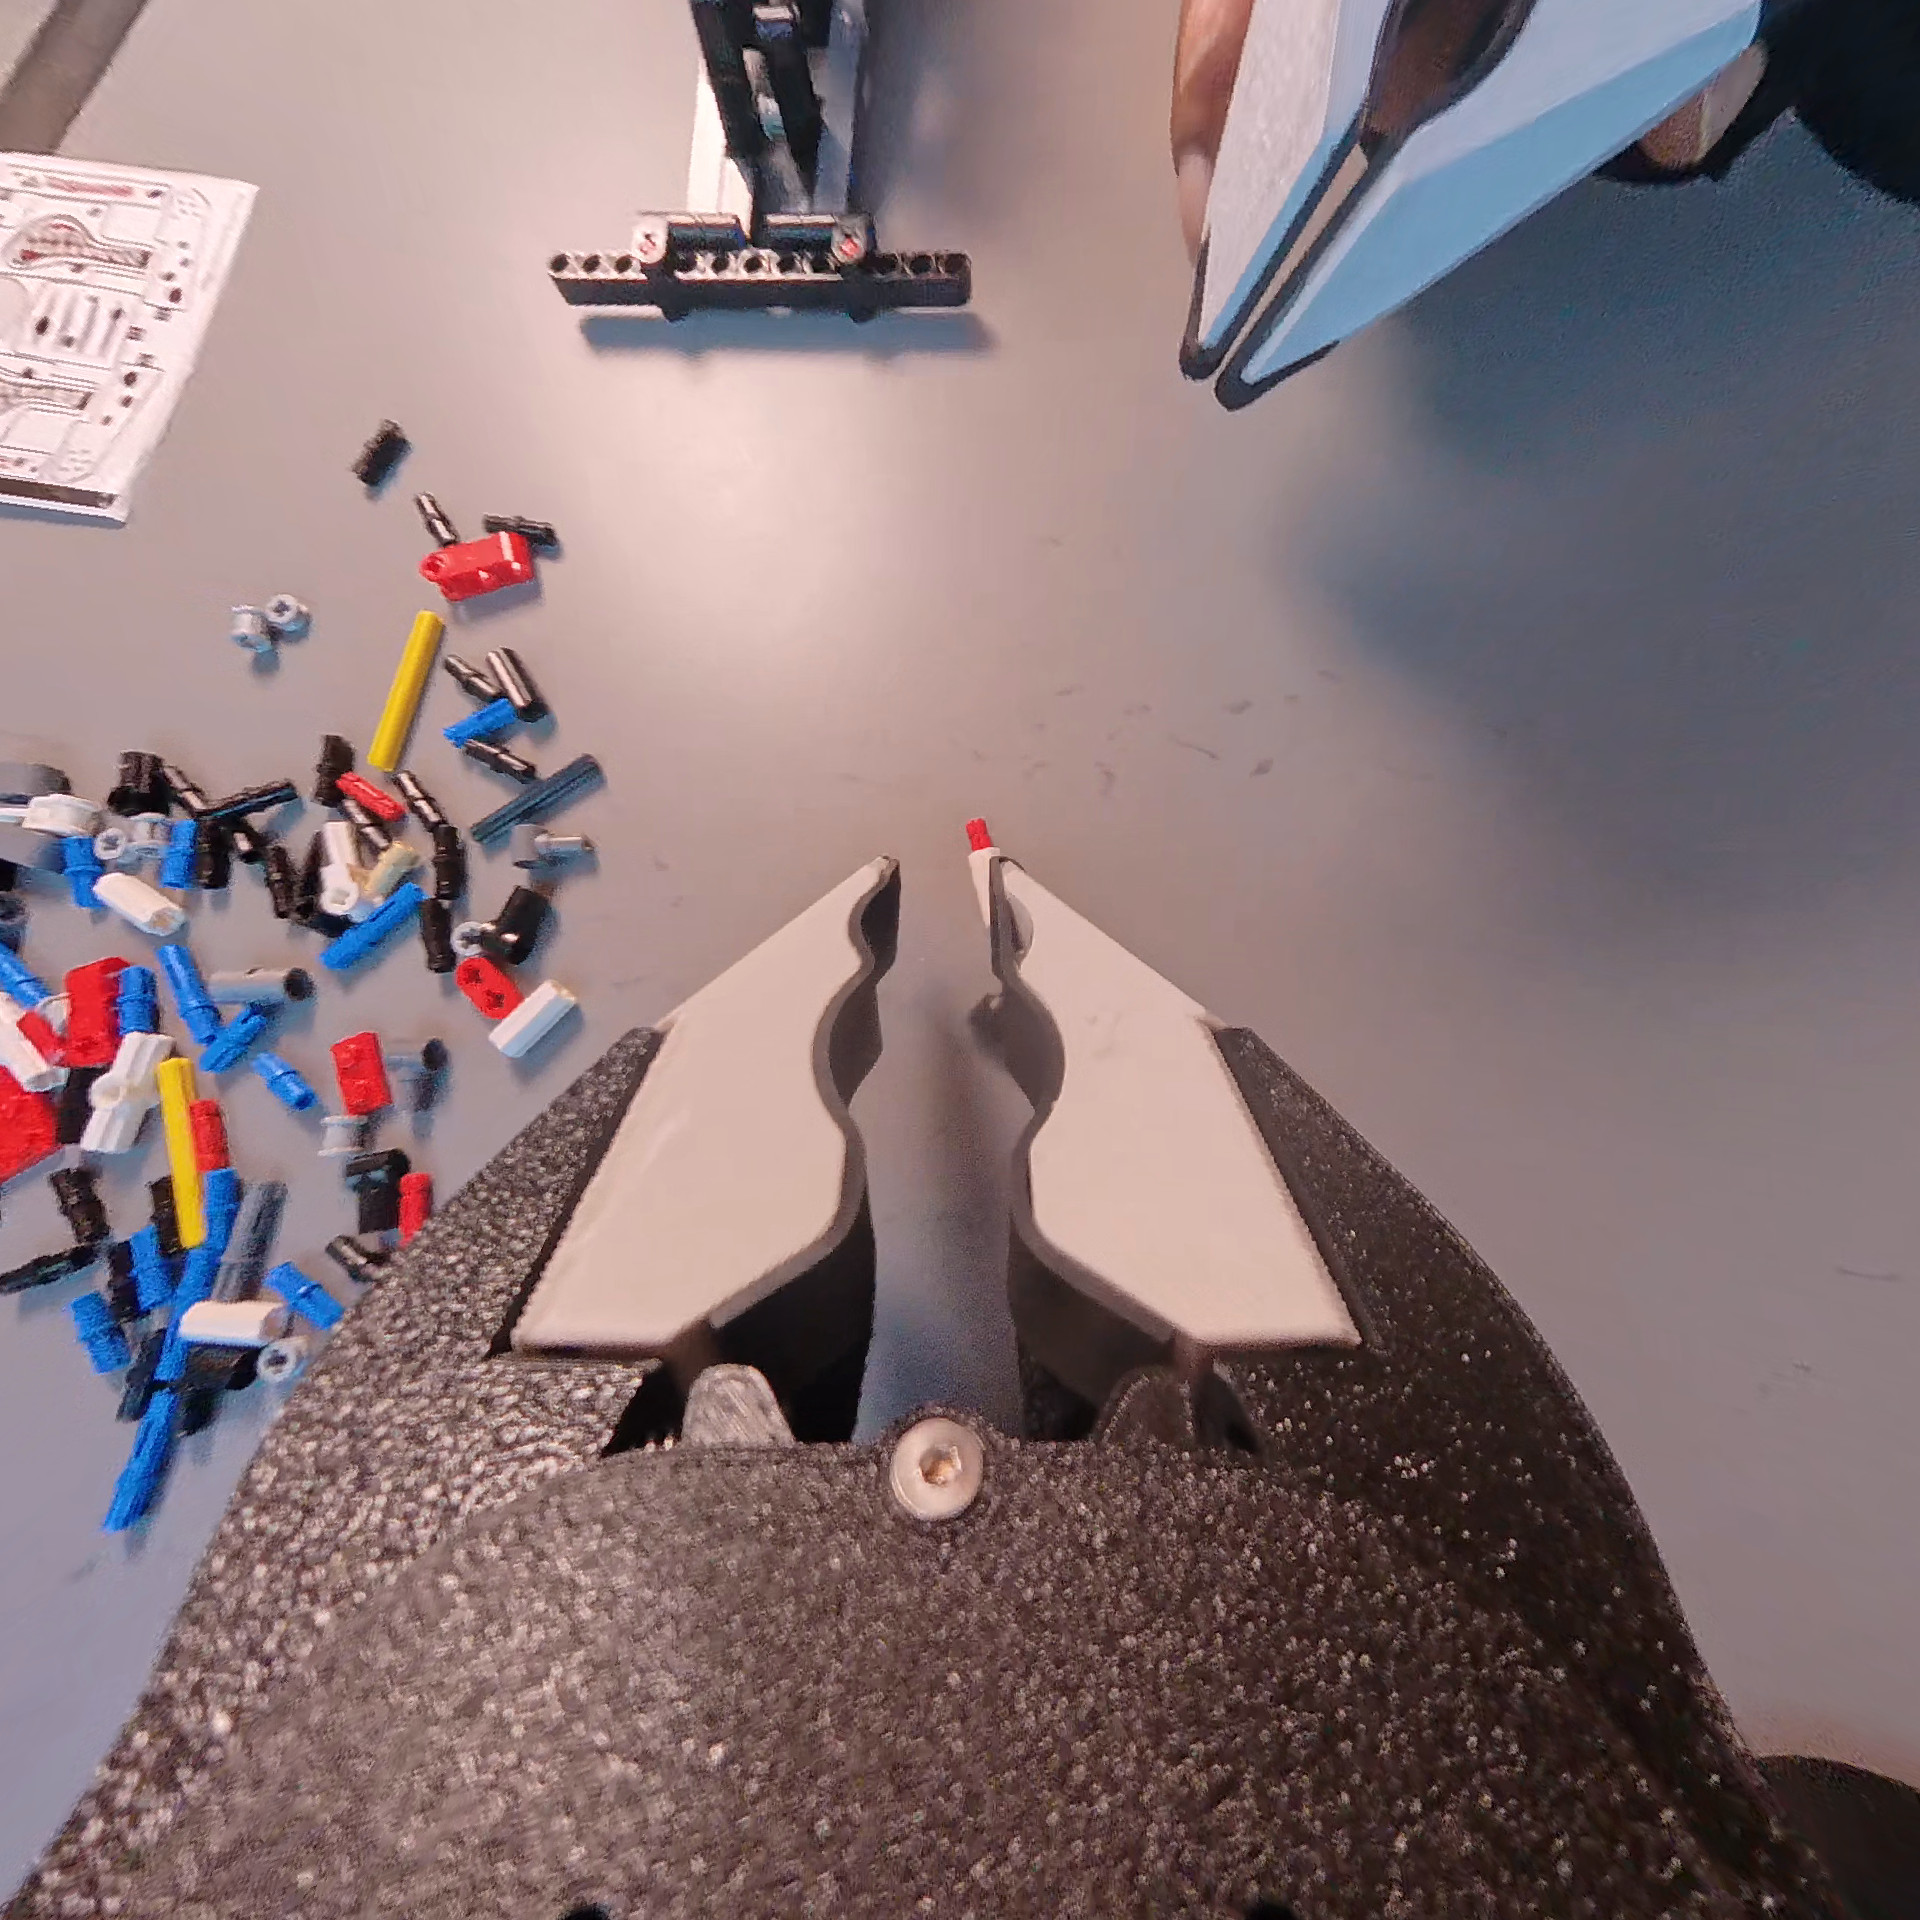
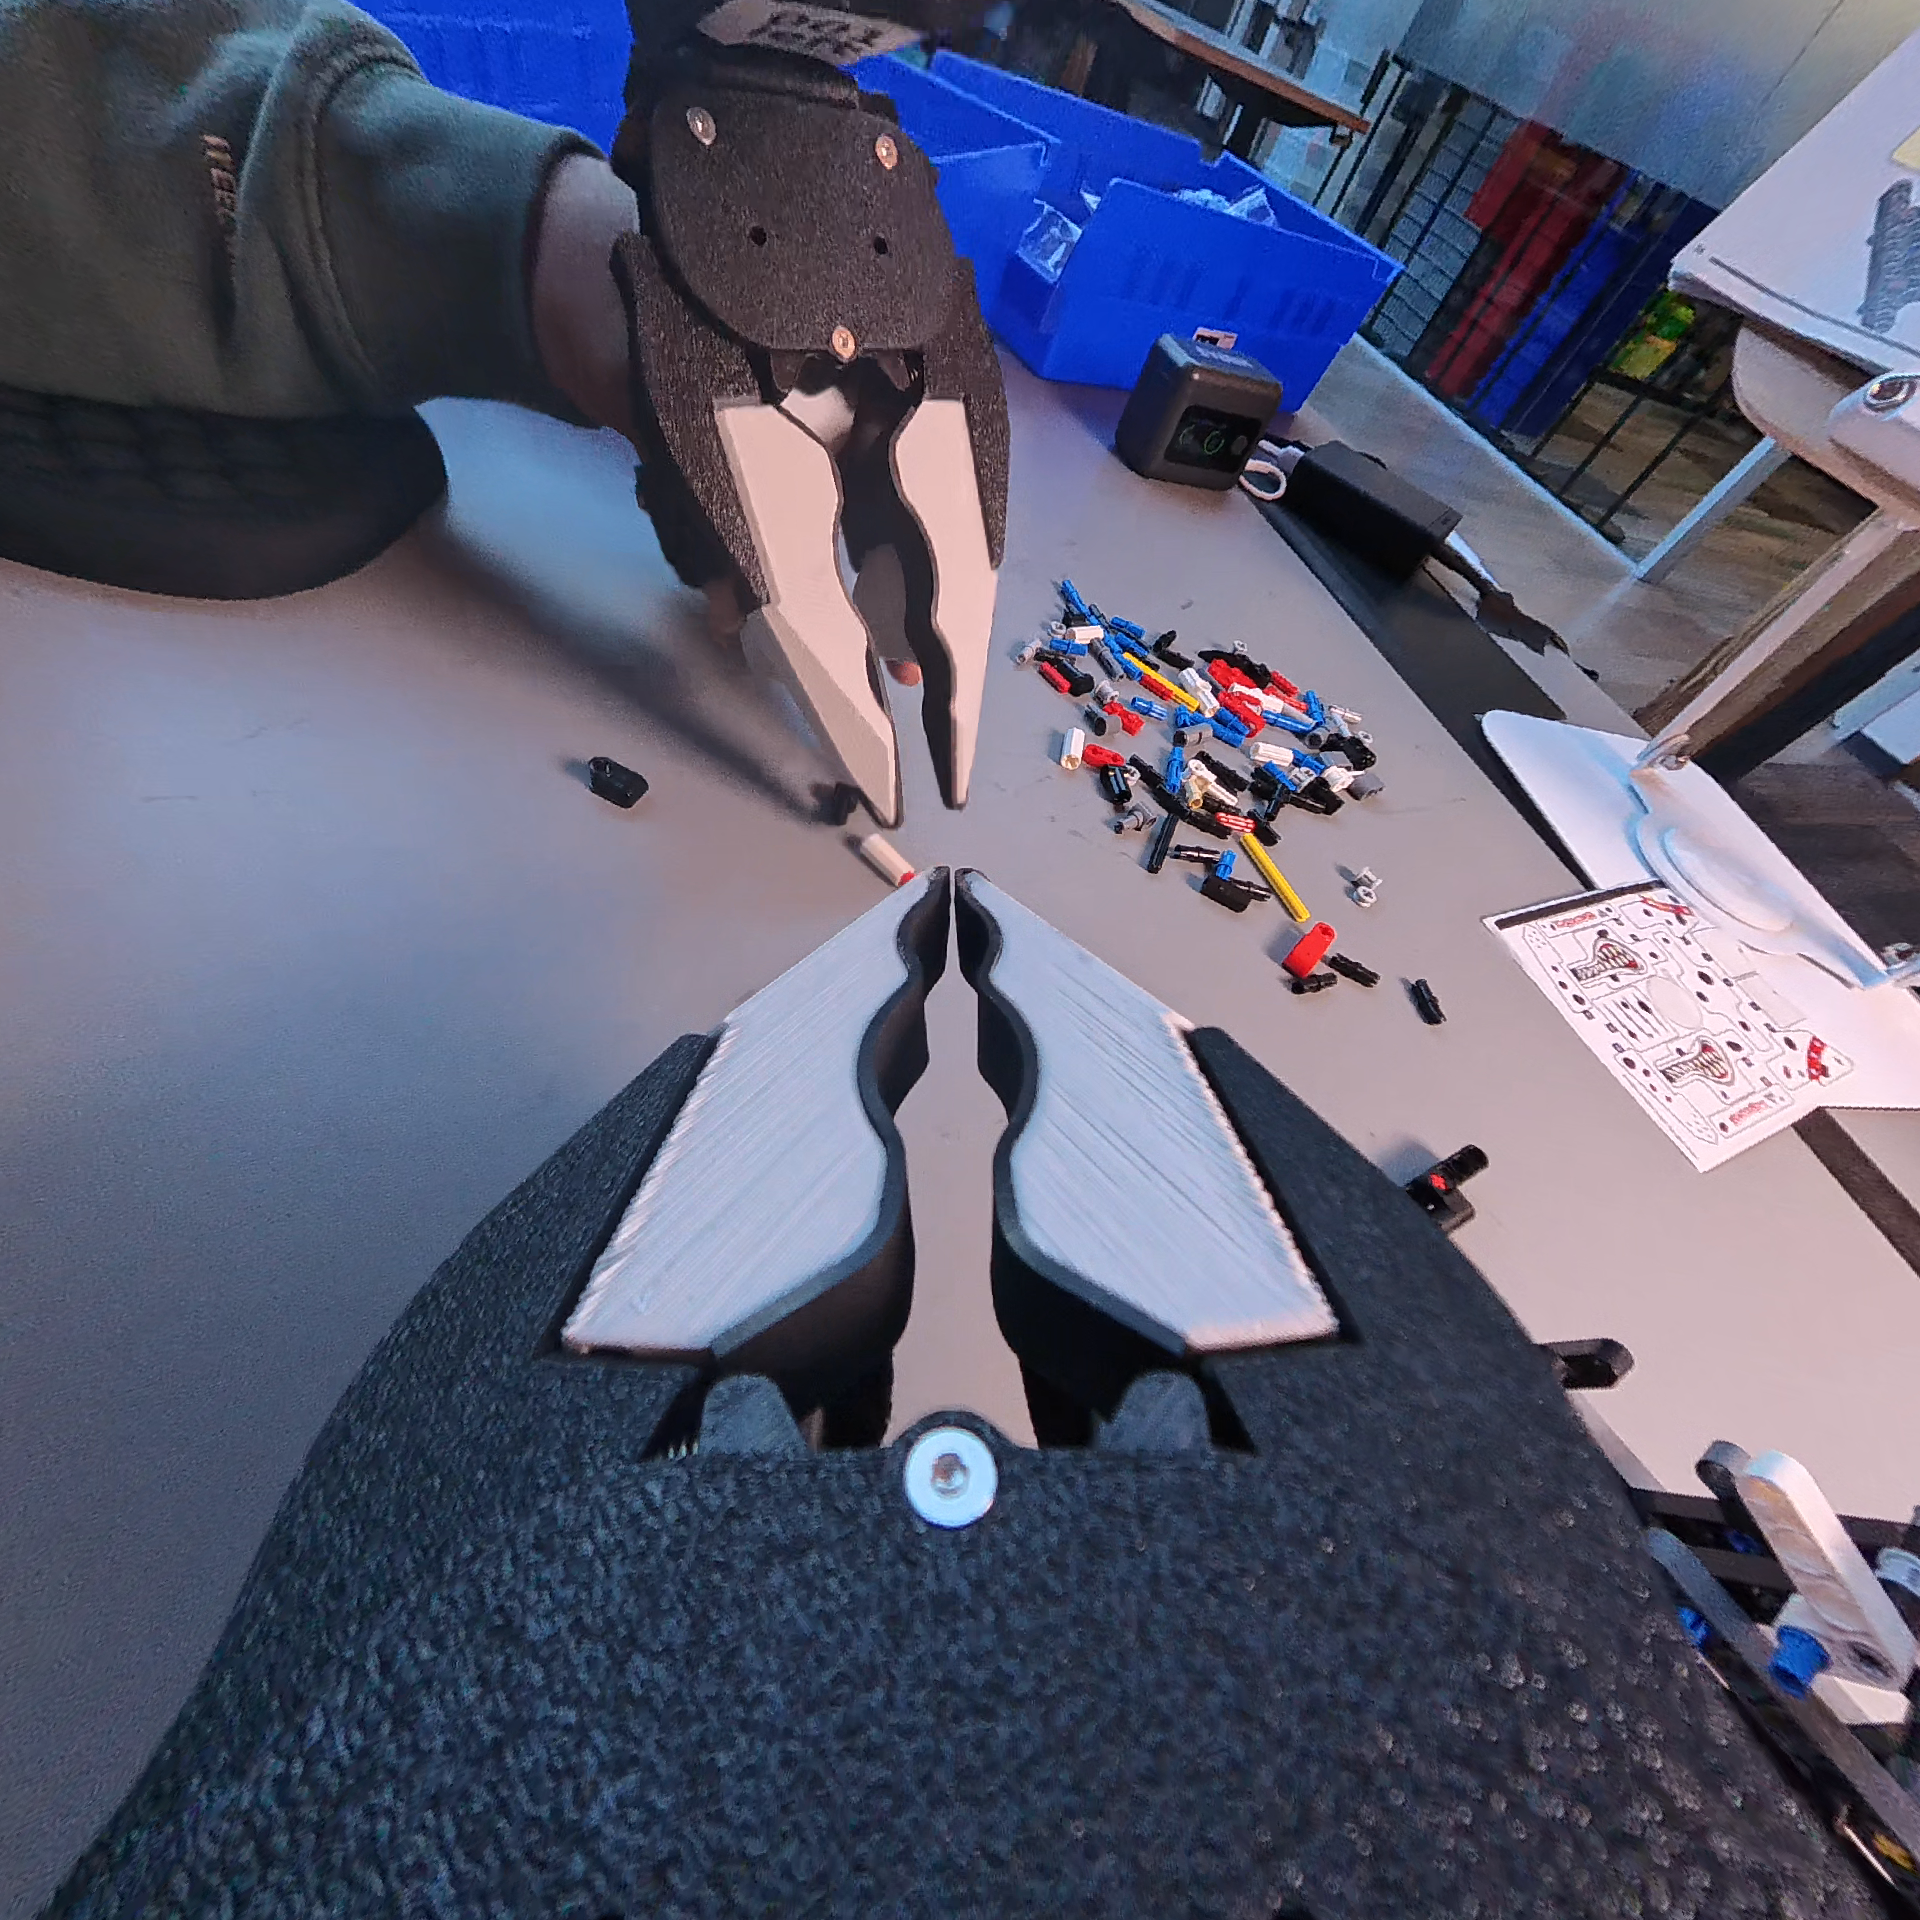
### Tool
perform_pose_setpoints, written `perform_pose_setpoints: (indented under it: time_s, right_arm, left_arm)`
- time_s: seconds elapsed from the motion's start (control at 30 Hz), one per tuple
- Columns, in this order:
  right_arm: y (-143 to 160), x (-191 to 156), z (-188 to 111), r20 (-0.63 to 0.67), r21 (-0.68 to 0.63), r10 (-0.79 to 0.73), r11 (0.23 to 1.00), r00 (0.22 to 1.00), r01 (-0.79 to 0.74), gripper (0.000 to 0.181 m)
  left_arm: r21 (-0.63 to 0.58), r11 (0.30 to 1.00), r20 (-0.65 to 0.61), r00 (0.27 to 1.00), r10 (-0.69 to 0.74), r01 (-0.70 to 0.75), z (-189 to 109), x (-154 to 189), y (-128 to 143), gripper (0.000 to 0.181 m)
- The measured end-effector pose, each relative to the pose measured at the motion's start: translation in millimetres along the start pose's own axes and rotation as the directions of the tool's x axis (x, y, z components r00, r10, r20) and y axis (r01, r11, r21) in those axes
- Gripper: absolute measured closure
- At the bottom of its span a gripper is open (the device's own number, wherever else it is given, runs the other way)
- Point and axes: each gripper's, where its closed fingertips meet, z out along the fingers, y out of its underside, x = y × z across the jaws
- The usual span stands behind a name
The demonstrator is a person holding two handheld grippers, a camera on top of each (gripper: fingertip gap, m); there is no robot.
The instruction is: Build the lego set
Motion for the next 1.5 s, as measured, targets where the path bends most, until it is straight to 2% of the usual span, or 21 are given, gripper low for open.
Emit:
perform_pose_setpoints:
  time_s: [0.2,0.33,0.4,0.53,0.63,0.87,0.93,1.03,1.17,1.27,1.37,1.5]
  right_arm:
    - [-2.5,5.8,-2.4,-0.021,0.015,0.02,1.0,1.0,-0.02,0.18]
    - [-4.0,9.1,-3.9,-0.032,0.026,0.035,0.999,0.999,-0.034,0.181]
    - [-4.9,10.6,-4.9,-0.036,0.033,0.044,0.999,0.998,-0.043,0.18]
    - [-6.6,13.0,-6.5,-0.046,0.045,0.053,0.998,0.998,-0.051,0.18]
    - [-6.1,13.4,-6.3,-0.048,0.044,0.053,0.998,0.997,-0.051,0.18]
    - [-7.1,10.6,-5.5,-0.035,0.052,0.052,0.997,0.998,-0.05,0.181]
    - [-2.6,10.9,-3.6,-0.035,0.033,0.063,0.998,0.997,-0.062,0.181]
    - [2.5,9.6,-1.2,-0.03,0.014,0.067,0.998,0.997,-0.067,0.181]
    - [6.0,6.7,1.2,-0.023,-0.007,0.059,0.998,0.998,-0.059,0.178]
    - [7.1,5.7,2.2,-0.024,-0.017,0.051,0.999,0.998,-0.052,0.178]
    - [7.4,5.1,2.3,-0.025,-0.021,0.044,0.999,0.999,-0.045,0.178]
    - [7.9,3.4,2.9,-0.021,-0.026,0.034,0.999,0.999,-0.035,0.178]
  left_arm:
    - [0.089,0.993,0.076,0.994,-0.08,0.073,-43.6,-24.2,-6.0,0.162]
    - [0.184,0.977,0.062,0.99,-0.125,0.112,-68.3,-24.2,-5.3,0.166]
    - [0.222,0.964,0.036,0.987,-0.157,0.146,-73.0,-20.3,-3.9,0.161]
    - [0.238,0.947,0.011,0.974,-0.224,0.215,-69.7,-16.7,2.3,0.142]
    - [0.222,0.947,-0.028,0.972,-0.231,0.232,-64.1,-11.2,4.7,0.137]
    - [0.086,0.982,-0.063,0.985,-0.161,0.166,-52.2,0.9,30.8,0.175]
    - [0.076,0.985,-0.084,0.985,-0.148,0.154,-51.0,5.1,32.9,0.18]
    - [0.065,0.989,-0.131,0.983,-0.126,0.135,-50.6,14.3,34.5,0.177]
    - [0.029,0.991,-0.209,0.97,-0.12,0.129,-48.7,29.5,39.0,0.155]
    - [0.013,0.994,-0.253,0.962,-0.101,0.107,-44.0,40.5,38.9,0.148]
    - [-0.005,0.997,-0.269,0.961,-0.071,0.072,-38.8,49.2,38.2,0.151]
    - [-0.042,0.999,-0.25,0.967,-0.043,0.034,-33.7,50.7,43.9,0.165]
